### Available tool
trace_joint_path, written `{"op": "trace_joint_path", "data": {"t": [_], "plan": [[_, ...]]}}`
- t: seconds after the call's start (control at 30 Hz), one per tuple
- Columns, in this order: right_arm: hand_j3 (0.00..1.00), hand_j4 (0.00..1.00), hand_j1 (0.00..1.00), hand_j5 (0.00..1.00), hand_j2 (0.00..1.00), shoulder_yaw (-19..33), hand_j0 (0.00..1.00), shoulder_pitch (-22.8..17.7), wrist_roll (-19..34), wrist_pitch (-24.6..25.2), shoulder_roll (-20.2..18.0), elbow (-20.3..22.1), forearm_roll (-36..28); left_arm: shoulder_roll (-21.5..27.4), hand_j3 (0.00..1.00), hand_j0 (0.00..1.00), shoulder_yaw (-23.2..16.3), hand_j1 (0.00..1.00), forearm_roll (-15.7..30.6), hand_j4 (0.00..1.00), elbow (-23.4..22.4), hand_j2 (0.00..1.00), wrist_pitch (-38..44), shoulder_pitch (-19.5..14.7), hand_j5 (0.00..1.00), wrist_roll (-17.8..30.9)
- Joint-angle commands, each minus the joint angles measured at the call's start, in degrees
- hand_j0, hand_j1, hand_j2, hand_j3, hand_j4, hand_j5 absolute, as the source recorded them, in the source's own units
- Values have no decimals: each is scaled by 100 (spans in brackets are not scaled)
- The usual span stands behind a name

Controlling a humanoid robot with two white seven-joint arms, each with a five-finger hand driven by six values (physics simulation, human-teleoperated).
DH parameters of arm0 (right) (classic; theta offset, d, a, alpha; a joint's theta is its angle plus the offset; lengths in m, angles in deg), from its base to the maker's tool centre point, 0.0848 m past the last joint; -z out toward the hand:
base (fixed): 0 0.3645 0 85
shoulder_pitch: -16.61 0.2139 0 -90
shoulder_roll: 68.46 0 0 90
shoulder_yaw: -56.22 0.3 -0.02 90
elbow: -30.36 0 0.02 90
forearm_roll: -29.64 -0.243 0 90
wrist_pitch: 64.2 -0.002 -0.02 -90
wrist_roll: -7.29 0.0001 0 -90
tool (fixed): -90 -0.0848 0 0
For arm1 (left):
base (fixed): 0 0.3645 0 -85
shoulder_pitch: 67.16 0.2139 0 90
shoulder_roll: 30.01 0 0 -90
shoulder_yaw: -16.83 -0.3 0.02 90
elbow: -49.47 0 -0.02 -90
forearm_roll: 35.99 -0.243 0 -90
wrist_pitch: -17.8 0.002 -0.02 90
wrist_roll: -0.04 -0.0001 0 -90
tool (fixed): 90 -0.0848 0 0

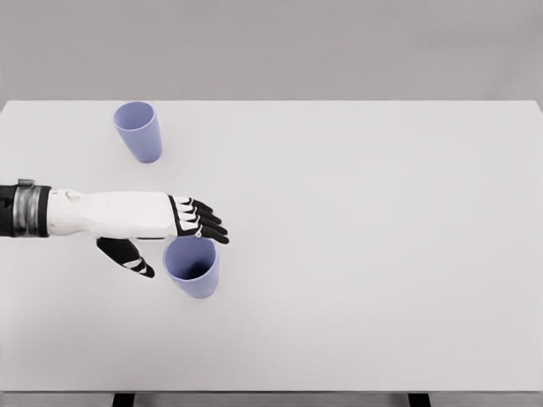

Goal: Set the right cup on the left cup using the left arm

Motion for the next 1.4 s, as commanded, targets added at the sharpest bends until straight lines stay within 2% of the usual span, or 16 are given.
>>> {"op": "trace_joint_path", "data": {"t": [0.0, 0.2, 0.43, 0.67, 0.73, 1.37], "plan": [[100, 100, 100, 100, 100, 0, 100, 0, 2, -3, 0, -2, 7, -44, 100, 100, 12, 100, 25, 100, -54, 100, 15, 0, 100, -2], [100, 100, 100, 100, 100, 0, 100, 0, 2, -3, 0, -2, 7, -35, 100, 100, 3, 100, 33, 100, -63, 100, 15, 0, 100, -2], [100, 100, 100, 100, 100, 0, 100, 0, 2, -3, 0, -2, 7, -158, 100, 100, 3, 100, 33, 100, -405, 100, 15, -9, 100, -2], [100, 100, 100, 100, 100, 0, 100, 0, 2, -3, 0, -2, 7, -299, 100, 100, -59, 100, -134, 100, -423, 100, 15, 26, 100, -2], [100, 100, 100, 100, 100, 0, 100, 0, 2, -3, 0, -2, 7, -299, 100, 100, -6, 100, -169, 100, -432, 100, 15, 167, 100, -2], [100, 100, 100, 100, 100, 0, 100, 0, 2, -3, 0, -2, 7, -325, 100, 100, 100, 100, -230, 100, -485, 100, 15, 193, 100, -2]]}}
